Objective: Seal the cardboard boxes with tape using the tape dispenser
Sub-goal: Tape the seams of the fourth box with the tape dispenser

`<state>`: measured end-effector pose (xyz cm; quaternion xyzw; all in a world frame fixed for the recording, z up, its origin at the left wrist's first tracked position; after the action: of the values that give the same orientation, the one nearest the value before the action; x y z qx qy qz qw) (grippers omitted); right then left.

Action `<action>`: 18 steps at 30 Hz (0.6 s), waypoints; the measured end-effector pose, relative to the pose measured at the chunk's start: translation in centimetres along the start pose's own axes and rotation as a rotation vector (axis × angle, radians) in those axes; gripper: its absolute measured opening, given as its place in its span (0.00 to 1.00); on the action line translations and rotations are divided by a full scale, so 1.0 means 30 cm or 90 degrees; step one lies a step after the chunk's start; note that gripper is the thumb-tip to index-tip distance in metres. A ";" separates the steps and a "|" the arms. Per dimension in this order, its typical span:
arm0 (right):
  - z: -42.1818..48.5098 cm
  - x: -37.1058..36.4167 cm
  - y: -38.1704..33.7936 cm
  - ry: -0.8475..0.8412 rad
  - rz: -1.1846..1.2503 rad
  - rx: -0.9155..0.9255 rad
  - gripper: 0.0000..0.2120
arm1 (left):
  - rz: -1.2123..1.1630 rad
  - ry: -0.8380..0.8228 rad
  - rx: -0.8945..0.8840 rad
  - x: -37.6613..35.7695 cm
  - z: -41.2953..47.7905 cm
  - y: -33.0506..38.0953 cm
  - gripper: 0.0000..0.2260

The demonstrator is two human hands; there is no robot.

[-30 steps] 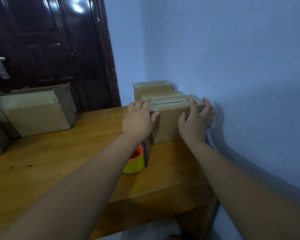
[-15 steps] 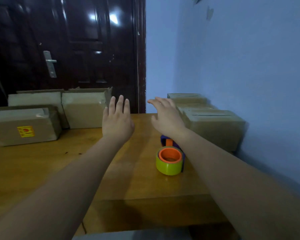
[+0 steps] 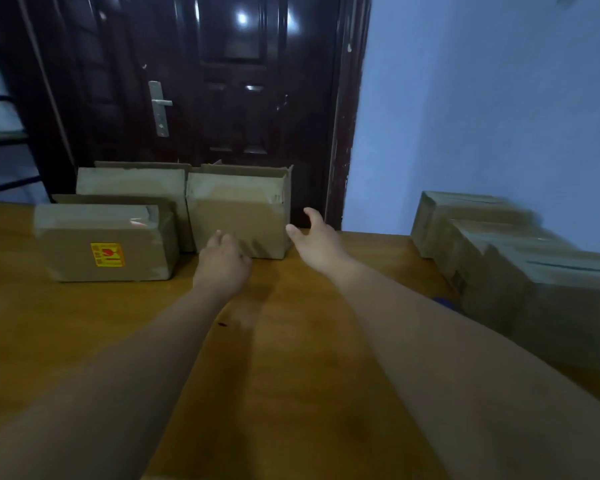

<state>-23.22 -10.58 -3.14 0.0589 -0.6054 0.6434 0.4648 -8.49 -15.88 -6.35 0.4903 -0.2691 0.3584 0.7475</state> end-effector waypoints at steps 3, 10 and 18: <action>0.074 -0.063 0.003 0.025 0.106 -0.082 0.30 | -0.161 0.052 0.081 -0.021 0.060 -0.036 0.27; 0.239 -0.134 -0.080 0.150 0.242 -0.149 0.36 | -0.359 0.202 0.160 -0.081 0.146 -0.092 0.25; 0.305 -0.223 -0.080 0.220 0.263 -0.181 0.32 | -0.267 0.205 0.030 -0.073 0.189 -0.089 0.23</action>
<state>-22.31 -22.14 -3.29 -0.2417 -0.6003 0.6337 0.4239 -7.94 -22.43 -7.32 0.4895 -0.0306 0.2752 0.8269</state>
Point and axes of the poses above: each hand's wrist, its own z-axis towards the middle knuckle, its own x-axis out of the back of the hand, y = z × x, the point moved 1 cm from there along z, towards the middle knuckle, and after that the axes turned 11 degrees about y, right-handed, at the moved point
